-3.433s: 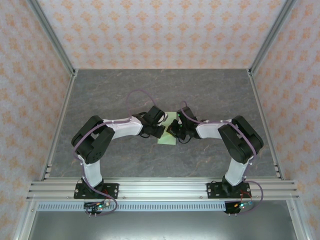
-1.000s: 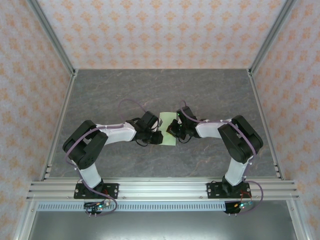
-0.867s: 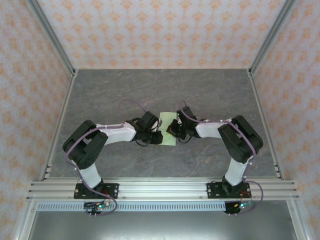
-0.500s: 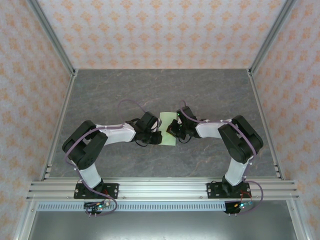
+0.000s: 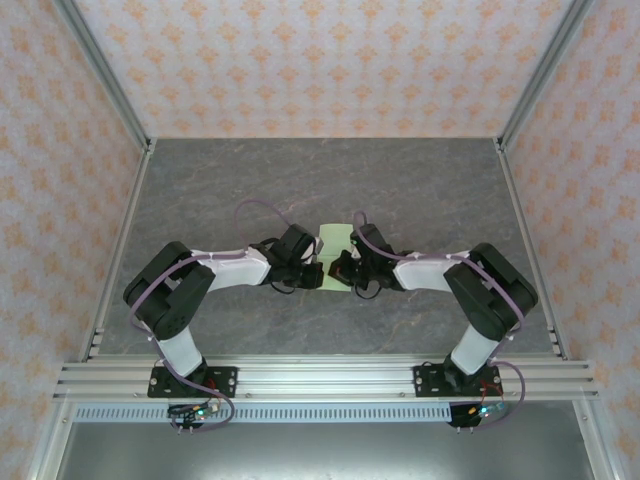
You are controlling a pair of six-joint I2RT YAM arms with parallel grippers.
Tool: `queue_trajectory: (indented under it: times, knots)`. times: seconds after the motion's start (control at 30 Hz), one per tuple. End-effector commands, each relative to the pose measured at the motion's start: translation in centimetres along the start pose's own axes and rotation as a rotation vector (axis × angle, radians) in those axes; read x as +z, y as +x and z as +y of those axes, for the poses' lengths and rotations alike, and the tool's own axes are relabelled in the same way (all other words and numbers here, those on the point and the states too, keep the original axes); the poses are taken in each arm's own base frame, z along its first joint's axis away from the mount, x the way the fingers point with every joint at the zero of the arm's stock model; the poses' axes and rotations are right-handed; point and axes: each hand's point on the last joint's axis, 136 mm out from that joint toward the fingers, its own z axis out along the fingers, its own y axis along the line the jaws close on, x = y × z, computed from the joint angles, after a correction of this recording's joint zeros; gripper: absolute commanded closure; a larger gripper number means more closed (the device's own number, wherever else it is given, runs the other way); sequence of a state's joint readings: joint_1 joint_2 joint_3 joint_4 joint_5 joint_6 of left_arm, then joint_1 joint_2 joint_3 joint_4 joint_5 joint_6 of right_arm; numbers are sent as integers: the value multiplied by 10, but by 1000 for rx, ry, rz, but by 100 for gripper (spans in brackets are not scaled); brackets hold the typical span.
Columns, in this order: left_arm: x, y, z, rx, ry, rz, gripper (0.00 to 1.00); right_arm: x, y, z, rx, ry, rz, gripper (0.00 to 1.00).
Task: Fold a paper plane with a square sheet of paper (fold left side to right side)
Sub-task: Fold the triangle a second time at the center of the table.
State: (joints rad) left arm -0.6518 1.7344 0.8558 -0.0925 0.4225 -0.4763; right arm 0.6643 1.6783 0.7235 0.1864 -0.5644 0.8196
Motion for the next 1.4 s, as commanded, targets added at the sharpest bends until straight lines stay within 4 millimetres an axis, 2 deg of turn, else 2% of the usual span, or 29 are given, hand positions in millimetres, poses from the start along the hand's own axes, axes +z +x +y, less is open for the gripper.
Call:
queue_trajectory:
  times: [0.0, 0.37, 0.87, 1.37]
  knots:
    - [13, 29, 37, -48, -126, 73, 94, 2, -6, 12, -16, -38, -31, 100]
    - [13, 29, 39, -52, -139, 75, 95, 13, -3, 5, -48, 26, -17, 100]
    - [15, 34, 47, -66, -173, 87, 96, 18, -2, -33, -54, 191, -19, 100]
    - [20, 42, 55, -73, -195, 105, 96, 4, -24, -31, -43, 178, -73, 99]
